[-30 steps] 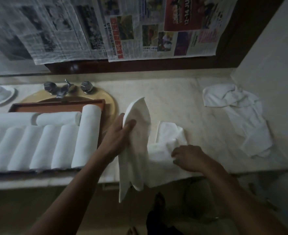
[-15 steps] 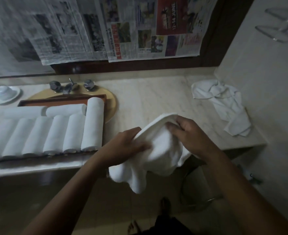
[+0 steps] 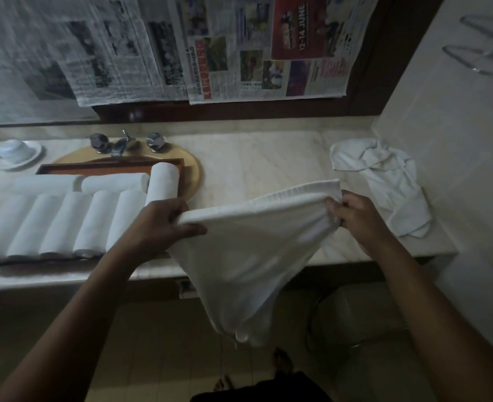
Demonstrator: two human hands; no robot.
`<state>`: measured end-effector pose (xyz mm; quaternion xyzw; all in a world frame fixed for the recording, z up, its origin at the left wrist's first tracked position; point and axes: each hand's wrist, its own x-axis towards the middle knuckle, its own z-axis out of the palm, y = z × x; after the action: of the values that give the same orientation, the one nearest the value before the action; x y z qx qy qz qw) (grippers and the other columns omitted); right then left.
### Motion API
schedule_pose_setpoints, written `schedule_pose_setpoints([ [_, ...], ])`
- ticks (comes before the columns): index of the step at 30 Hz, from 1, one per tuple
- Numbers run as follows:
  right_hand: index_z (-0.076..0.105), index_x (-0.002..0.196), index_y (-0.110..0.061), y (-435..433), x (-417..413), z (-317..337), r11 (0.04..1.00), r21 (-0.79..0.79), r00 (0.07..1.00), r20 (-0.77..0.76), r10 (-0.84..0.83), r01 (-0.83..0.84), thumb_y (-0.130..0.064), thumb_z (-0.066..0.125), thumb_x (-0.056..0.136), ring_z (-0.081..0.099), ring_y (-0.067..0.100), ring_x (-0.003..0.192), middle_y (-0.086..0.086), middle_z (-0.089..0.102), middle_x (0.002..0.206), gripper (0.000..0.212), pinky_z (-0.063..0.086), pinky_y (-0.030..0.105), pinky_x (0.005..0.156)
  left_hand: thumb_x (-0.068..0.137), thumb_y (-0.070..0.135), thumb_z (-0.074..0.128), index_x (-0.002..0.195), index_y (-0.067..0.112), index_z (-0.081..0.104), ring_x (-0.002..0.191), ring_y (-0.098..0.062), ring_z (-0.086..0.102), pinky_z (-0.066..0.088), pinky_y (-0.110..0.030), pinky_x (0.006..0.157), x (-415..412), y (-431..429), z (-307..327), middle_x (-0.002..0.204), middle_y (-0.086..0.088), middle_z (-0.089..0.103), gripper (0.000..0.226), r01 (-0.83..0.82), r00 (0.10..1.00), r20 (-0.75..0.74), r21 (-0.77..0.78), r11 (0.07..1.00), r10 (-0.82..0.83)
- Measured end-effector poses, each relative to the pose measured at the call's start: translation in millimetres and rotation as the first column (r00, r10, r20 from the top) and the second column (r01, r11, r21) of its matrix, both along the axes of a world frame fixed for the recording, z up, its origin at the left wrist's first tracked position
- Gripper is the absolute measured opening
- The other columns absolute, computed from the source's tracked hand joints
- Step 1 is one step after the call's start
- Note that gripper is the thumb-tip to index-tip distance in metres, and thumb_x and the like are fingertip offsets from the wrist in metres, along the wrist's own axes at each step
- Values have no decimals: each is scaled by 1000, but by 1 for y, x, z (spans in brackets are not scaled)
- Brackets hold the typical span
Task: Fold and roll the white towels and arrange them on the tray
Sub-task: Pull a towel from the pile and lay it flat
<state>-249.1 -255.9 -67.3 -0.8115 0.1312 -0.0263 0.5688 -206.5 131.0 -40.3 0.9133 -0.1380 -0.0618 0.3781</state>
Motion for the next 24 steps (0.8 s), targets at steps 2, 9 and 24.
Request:
schedule_pose_setpoints([
  [2, 73, 97, -10, -5, 1, -3, 1000, 24, 1000, 15, -7, 7, -48, 69, 88, 67, 42, 101, 20, 71, 101, 39, 53, 61, 93, 78, 37, 86, 82, 16, 69, 69, -10, 66, 53, -26, 56, 3, 5, 1, 75, 0, 69, 27, -39, 999, -32, -99, 994, 36],
  [9, 72, 102, -21, -20, 5, -4, 999, -3, 996, 69, 52, -52, -24, 64, 102, 68, 39, 103, 15, 72, 103, 9, 55, 59, 93, 82, 16, 82, 86, 4, 72, 73, -16, 70, 56, -23, 64, 2, 11, -1, 74, -5, 72, 16, -152, 984, -147, -425, 892, 97],
  [24, 72, 90, -22, -25, 5, -15, 985, -137, 986, 116, 123, -107, -22, 65, 101, 67, 6, 75, -10, 70, 75, 13, 63, 44, 74, 90, 30, 78, 95, 19, 79, 76, -18, 76, 64, -42, 70, 5, 22, -40, 83, -1, 78, 12, -242, 970, -64, -252, 937, 233],
])
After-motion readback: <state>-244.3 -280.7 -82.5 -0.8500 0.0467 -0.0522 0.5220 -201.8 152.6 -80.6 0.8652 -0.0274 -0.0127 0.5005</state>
